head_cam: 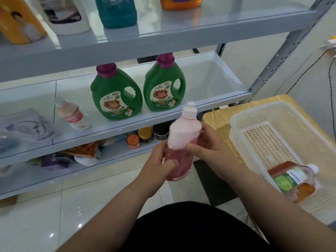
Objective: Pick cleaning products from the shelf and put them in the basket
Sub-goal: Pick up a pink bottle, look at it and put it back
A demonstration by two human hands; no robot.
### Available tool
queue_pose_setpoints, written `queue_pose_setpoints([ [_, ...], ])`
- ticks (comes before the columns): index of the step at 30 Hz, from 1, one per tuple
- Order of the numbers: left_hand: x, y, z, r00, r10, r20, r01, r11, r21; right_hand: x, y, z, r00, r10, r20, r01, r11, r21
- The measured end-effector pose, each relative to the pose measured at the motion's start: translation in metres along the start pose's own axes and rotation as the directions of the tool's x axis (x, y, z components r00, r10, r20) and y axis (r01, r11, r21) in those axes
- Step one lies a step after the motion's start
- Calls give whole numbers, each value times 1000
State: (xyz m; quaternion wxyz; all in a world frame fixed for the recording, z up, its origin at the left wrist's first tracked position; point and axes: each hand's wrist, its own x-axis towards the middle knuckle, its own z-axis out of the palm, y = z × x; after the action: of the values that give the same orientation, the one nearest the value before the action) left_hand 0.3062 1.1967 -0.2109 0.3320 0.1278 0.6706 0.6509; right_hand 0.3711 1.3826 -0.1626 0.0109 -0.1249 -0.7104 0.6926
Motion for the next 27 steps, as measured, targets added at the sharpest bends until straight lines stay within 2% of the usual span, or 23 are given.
queue_pose_setpoints([
  [4, 19, 7, 24, 970, -239, -34, 214, 918, -333, 3, -2, -24, 999, 21, -36, -19, 998, 67],
  [8, 27, 10, 42, 947, -316, -61, 260, 863, -433, 2, -4, -44, 998, 62, -30, -59, 994, 92],
  [11, 30, 11, 53, 955, -292, -55, 259, 908, -330, 1, -5, -57, 998, 64, -5, -63, 995, 77],
  [14, 34, 14, 61, 981, -193, -10, 191, 977, -97, 0, -3, -75, 999, 47, 22, -48, 996, 77],
  [17, 39, 16, 65, 993, -104, -61, 109, 991, 79, -3, -4, -87, 997, 12, 78, -14, 1000, 25],
  [19, 41, 18, 69, 993, -23, -116, 46, 978, 205, -5, -7, -94, 997, -46, 64, 57, 983, -174],
  [21, 40, 20, 73, 985, 36, -168, 24, 940, 341, -3, -15, -102, 995, -102, 15, 100, 914, -392],
  [24, 35, 21, 81, 970, 88, -227, 27, 888, 458, 1, -30, -109, 988, -151, -21, 116, 836, -537],
  [27, 29, 18, 83, 964, 145, -223, 9, 822, 570, 7, -43, -107, 981, -193, -5, 124, 649, -750],
])
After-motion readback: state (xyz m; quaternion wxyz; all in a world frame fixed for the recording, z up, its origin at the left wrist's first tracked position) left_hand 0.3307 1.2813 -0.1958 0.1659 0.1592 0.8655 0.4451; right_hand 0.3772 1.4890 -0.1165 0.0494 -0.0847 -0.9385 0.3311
